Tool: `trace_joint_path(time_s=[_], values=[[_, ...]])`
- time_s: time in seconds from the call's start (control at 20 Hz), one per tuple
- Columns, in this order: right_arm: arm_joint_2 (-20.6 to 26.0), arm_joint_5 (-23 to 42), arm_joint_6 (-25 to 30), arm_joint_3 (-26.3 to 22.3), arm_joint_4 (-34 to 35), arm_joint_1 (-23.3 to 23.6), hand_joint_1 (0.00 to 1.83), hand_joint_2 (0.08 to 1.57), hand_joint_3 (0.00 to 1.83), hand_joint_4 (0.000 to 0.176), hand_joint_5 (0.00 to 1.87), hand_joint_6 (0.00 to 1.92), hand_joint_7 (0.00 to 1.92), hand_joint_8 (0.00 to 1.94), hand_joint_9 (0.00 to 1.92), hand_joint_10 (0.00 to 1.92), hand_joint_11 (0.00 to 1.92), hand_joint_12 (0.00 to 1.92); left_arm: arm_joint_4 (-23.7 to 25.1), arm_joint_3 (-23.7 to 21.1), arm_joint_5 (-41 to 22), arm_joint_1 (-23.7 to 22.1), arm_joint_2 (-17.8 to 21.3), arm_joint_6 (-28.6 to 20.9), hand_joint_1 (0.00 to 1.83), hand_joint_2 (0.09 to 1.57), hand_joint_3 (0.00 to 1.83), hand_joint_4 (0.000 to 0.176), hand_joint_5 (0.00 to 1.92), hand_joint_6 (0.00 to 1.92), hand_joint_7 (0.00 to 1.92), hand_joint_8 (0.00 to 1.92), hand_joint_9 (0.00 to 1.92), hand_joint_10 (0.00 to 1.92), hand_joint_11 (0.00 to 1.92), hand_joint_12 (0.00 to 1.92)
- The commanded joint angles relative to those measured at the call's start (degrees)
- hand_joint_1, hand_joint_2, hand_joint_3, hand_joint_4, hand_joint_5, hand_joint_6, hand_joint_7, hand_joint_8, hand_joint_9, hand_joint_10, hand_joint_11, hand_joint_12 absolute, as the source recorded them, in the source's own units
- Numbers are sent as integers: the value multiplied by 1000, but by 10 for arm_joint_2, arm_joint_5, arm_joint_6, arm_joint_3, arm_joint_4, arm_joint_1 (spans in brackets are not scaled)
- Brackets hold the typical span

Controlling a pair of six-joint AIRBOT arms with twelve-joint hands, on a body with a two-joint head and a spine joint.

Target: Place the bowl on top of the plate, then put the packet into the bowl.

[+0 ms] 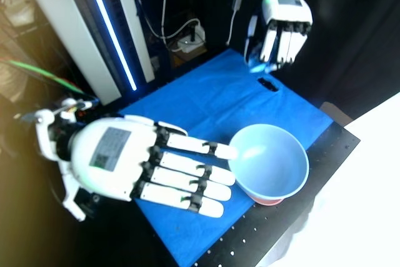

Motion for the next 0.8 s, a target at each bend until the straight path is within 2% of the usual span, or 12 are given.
trace_joint_path(time_s=[0.0, 0.05, 0.1, 0.15, 0.2, 0.25, 0.35, 0.4, 0.5, 0.65, 0.7, 0.75], values=[[1, 69, 0, 2, 12, 2, 503, 1172, 1, 126, 169, 1, 136, 2, 87, 1, 0, 352, -12, 9, -46, -20, -9, 9, 1807, 1101, 10, 176, 894, 1921, 1046, 1921, 1329, 1921, 1296, 1921], [1, 69, 0, 2, 12, 1, 502, 1156, 0, 135, 159, 1, 138, 1, 101, 3, 0, 400, -25, 20, -34, -33, -23, 36, 1830, 1121, 16, 176, 884, 1921, 1057, 1921, 1315, 1921, 1380, 1921], [0, 69, 0, 2, 12, 0, 502, 1156, 0, 135, 159, 1, 138, 1, 101, 3, 0, 400, -40, 25, -29, -39, -32, 60, 1830, 1121, 16, 176, 884, 1921, 1057, 1921, 1315, 1921, 1380, 1921], [-2, 69, 0, 2, 12, 0, 487, 1149, 0, 142, 158, 1, 132, 0, 94, 0, 0, 406, -66, 36, -23, -47, -45, 92, 1831, 1083, 0, 176, 896, 1921, 1034, 1921, 1281, 1921, 1352, 1921], [-3, 69, 0, 2, 12, -1, 515, 1146, 0, 139, 163, 1, 135, 1, 99, 1, 0, 431, -77, 46, -22, -52, -54, 102, 1802, 1089, 0, 176, 905, 1921, 1017, 1921, 1228, 1921, 1262, 1921], [-5, 69, 0, 3, 12, -1, 534, 1144, 0, 122, 171, 2, 139, 1, 114, 4, 0, 485, -94, 62, -22, -58, -67, 103, 1766, 1097, 3, 176, 902, 1921, 1006, 1921, 1191, 1921, 1214, 1921], [-9, 69, 0, 6, 12, -2, 545, 1145, 0, 105, 172, 1, 147, 2, 119, 3, 0, 452, -114, 85, -25, -67, -87, 103, 1743, 1129, 17, 176, 901, 1921, 978, 1921, 1120, 1921, 1058, 1921], [-11, 69, 0, 8, 12, -3, 490, 1146, 1, 120, 158, 0, 150, 1, 121, 2, 0, 408, -123, 96, -25, -72, -99, 103, 1741, 1145, 23, 176, 893, 1921, 960, 1921, 1103, 1921, 1016, 1921], [-14, 69, 0, 10, 12, -4, 430, 1159, 2, 127, 143, 0, 147, 1, 102, 0, 0, 316, -129, 118, -22, -88, -120, 103, 1771, 1157, 23, 176, 897, 1921, 938, 1921, 1022, 1921, 1013, 1921], [-19, 69, 0, 13, 12, -4, 430, 1147, 0, 140, 139, 2, 113, 0, 74, 1, 0, 245, -134, 146, -22, -117, -152, 103, 1829, 1130, 4, 175, 931, 1921, 1036, 1921, 1268, 1921, 1352, 1921], [-23, 69, 0, 16, 12, -4, 461, 1144, 0, 129, 160, 4, 122, 2, 89, 3, 0, 284, -141, 158, -30, -126, -166, 103, 1812, 1145, 8, 176, 968, 1921, 1087, 1921, 1380, 1921, 1481, 1921], [-25, 69, 0, 17, 12, -4, 461, 1144, 0, 129, 160, 4, 122, 2, 89, 3, 0, 284, -145, 163, -35, -129, -174, 103, 1812, 1145, 8, 176, 968, 1921, 1087, 1921, 1380, 1921, 1481, 1921]])
